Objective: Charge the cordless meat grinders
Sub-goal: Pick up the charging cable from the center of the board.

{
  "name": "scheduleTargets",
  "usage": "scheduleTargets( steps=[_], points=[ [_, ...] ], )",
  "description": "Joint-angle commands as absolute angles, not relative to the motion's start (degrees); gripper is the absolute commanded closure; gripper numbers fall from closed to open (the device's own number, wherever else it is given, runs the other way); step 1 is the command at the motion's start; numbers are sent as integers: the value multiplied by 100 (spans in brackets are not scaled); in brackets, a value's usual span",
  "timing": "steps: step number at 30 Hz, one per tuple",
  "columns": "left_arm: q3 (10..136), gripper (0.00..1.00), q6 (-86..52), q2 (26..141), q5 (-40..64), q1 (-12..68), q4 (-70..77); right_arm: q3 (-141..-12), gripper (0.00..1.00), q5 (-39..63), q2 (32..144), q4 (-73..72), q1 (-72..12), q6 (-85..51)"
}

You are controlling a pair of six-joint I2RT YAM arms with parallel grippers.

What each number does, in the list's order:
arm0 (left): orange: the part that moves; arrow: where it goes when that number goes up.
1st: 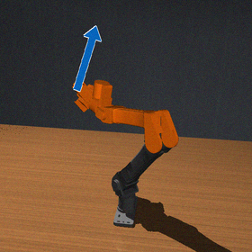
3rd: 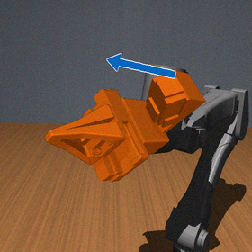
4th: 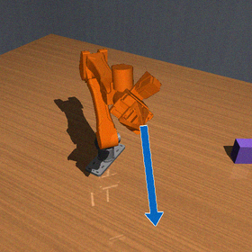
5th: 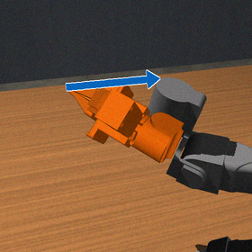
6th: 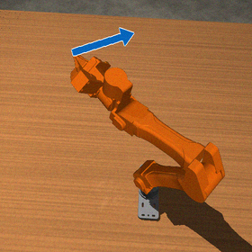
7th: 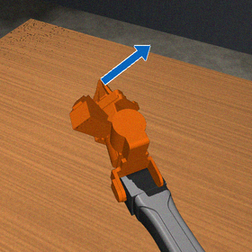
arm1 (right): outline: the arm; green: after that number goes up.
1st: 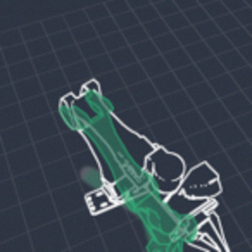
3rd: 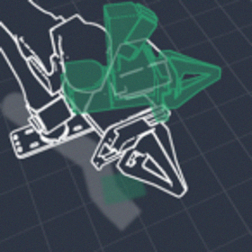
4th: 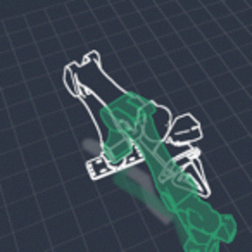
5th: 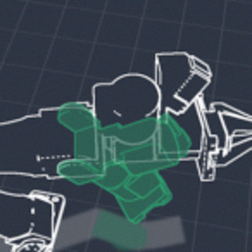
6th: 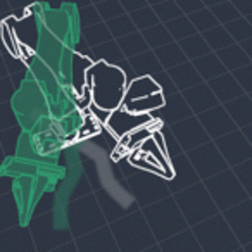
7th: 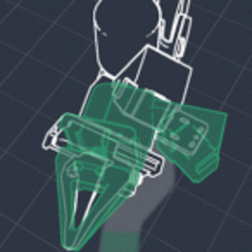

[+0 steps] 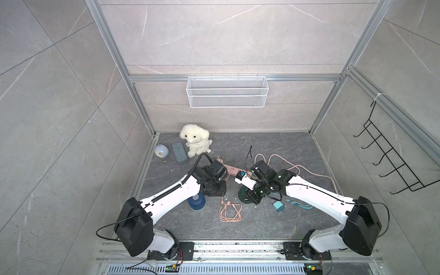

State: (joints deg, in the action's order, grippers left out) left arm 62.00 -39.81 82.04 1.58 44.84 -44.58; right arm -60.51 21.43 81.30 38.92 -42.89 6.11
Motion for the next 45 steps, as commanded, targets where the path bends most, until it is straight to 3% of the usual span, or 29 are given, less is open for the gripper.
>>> scheduleTargets(
  steps=[1, 20, 33, 39, 45],
  points=[
    [6011, 67, -4753, 8391, -290, 4634, -4704, -5910, 77, 2238, 7794, 3696, -4333, 467],
    [5372, 70, -5186, 9340, 64, 4997, -3484, -5572, 76, 2531, 7445, 3120, -4436, 5],
    [5610, 67, -4949, 10098, -152, 5027, -4097, -5518, 76, 2567, 7426, 3082, -4432, -34],
    [5959, 74, -4927, 10521, -422, 5086, -4534, -5505, 76, 2488, 7296, 3129, -4436, -7],
    [6128, 94, -5066, 10758, -595, 5186, -4797, -5533, 76, 2443, 7308, 3155, -4431, 58]
  ],
)
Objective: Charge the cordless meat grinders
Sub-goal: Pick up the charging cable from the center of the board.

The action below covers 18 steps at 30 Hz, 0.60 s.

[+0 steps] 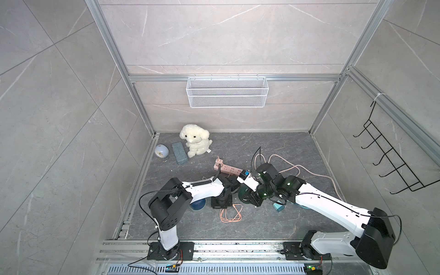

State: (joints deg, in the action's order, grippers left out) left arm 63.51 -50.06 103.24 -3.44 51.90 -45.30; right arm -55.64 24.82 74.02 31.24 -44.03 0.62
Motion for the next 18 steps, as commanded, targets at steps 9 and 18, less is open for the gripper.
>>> scheduleTargets(
  steps=[9, 18],
  points=[
    [6238, 100, -5234, 10344, -1171, 5092, -5199, -5570, 77, 2529, 7406, 3057, -4520, 38],
    [6302, 100, -5388, 9359, -1534, 4794, -5253, -5422, 77, 2851, 7704, 2205, -5009, -342]
  ],
)
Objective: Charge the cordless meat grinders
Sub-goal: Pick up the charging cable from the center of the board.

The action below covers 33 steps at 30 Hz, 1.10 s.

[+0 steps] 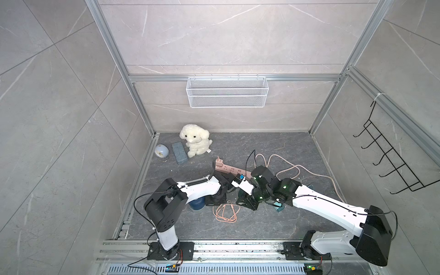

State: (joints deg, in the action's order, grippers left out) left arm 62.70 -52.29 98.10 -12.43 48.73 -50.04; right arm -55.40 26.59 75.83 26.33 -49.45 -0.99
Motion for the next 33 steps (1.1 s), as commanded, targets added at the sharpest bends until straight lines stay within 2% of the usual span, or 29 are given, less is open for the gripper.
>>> scheduleTargets(
  steps=[1, 5, 11, 23, 33],
  points=[
    [6293, 100, -5388, 9243, -1555, 4761, -5256, -5342, 77, 2892, 7716, 1974, -5028, -455],
    [6268, 100, -5358, 8799, -1573, 4668, -5103, -5003, 76, 3093, 7738, 998, -5028, -923],
    [5760, 100, -5160, 7893, -1362, 4539, -4010, -4799, 73, 3532, 7998, -277, -5030, -1619],
    [6018, 100, -5162, 7617, -585, 4430, -3822, -4942, 50, 3366, 8750, -997, -5033, -1730],
    [6021, 100, -5272, 7248, -397, 4430, -3889, -5492, 47, 3331, 9477, -967, -5029, -1753]
  ],
)
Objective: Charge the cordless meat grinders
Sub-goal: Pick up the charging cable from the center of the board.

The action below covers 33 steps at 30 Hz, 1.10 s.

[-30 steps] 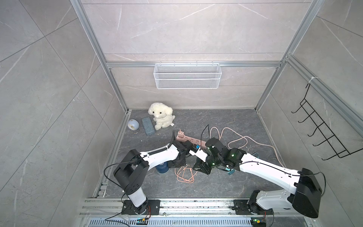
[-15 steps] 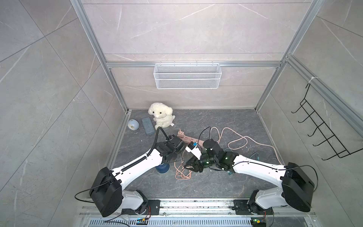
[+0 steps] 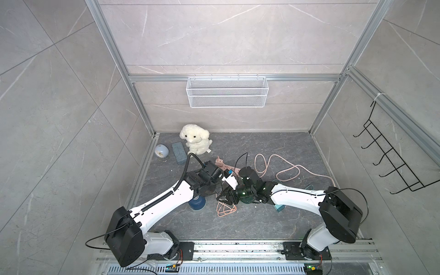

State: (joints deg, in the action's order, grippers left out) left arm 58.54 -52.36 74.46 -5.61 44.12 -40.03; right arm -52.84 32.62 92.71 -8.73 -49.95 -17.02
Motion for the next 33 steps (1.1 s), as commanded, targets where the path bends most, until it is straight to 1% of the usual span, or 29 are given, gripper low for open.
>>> scheduleTargets(
  steps=[1, 4, 7, 8, 11, 12, 18, 19, 20, 21, 22, 24, 26, 30, 33],
  points=[
    [6005, 100, -5291, 7206, -387, 4430, -3876, -5544, 48, 3338, 9547, -973, -5028, -1771],
    [5977, 100, -5326, 7064, -448, 4430, -3850, -5637, 50, 3456, 9704, -1087, -5030, -1886],
    [5968, 100, -5352, 6994, -448, 4430, -3836, -5725, 59, 3530, 9806, -1109, -5035, -1968],
    [5968, 100, -5366, 6976, -448, 4425, -3826, -5758, 63, 3561, 9832, -1078, -5027, -1977],
    [5959, 100, -5351, 6949, -412, 4424, -3783, -5829, 85, 3633, 9858, -1004, -5031, -2012],
    [5967, 100, -5329, 6944, -420, 4421, -3817, -5820, 90, 3614, 9824, -972, -5030, -2017],
    [5932, 100, -5156, 6900, -295, 4300, -3814, -5810, 97, 3522, 9601, -462, -5027, -1858],
    [5941, 91, -5038, 6883, -184, 4247, -3762, -5810, 99, 3560, 9586, -380, -5021, -1826],
    [5954, 74, -4931, 6851, -55, 4180, -3706, -5812, 99, 3584, 9573, -301, -5012, -1792],
    [5959, 60, -4839, 6801, 63, 4093, -3624, -5810, 100, 3609, 9559, -227, -5005, -1764],
    [5945, 51, -4752, 6727, 143, 4009, -3547, -5793, 100, 3629, 9532, -157, -4999, -1733],
    [5866, 40, -4583, 6567, 271, 3823, -3405, -5771, 100, 3688, 9461, -61, -4961, -1686],
    [5707, 37, -4419, 6398, 473, 3587, -3206, -5734, 100, 3774, 9357, -36, -4925, -1655],
    [5145, 35, -4160, 6071, 1295, 3085, -2260, -5777, 100, 3963, 9248, 184, -4873, -1534],
    [4845, 35, -4081, 6030, 1964, 2910, -1583, -5827, 100, 4102, 9239, 306, -4831, -1485]
  ],
)
